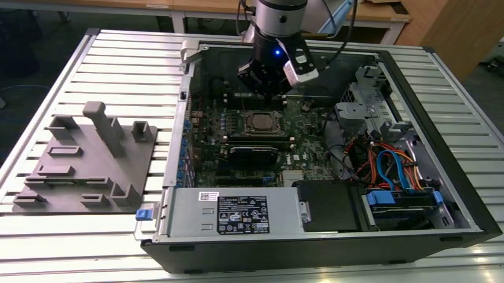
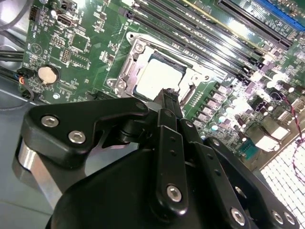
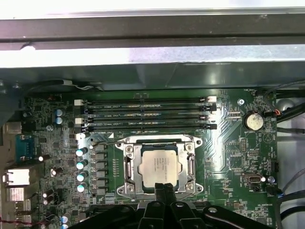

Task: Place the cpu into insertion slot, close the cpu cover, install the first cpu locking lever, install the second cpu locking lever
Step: 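Install the first cpu locking lever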

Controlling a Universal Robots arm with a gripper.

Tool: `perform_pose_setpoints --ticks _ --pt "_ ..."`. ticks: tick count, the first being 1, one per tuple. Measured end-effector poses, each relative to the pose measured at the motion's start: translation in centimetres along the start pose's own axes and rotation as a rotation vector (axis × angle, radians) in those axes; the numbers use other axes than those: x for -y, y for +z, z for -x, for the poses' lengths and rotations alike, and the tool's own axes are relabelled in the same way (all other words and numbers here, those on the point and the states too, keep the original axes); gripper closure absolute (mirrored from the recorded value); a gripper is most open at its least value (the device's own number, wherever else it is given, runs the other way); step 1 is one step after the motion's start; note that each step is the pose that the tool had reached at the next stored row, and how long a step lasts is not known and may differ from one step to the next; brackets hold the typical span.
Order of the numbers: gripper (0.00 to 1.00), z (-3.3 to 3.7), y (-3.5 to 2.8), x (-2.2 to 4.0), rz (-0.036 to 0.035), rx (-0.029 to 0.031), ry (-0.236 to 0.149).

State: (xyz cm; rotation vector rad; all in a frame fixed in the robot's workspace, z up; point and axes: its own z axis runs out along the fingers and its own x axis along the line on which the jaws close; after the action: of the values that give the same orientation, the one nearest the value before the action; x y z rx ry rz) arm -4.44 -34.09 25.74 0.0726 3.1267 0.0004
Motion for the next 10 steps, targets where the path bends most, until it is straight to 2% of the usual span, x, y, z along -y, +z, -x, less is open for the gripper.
perform_pose_setpoints --ticks 10 --pt "0.89 -0.14 0.0 0.01 0.0001 0.0 0.0"
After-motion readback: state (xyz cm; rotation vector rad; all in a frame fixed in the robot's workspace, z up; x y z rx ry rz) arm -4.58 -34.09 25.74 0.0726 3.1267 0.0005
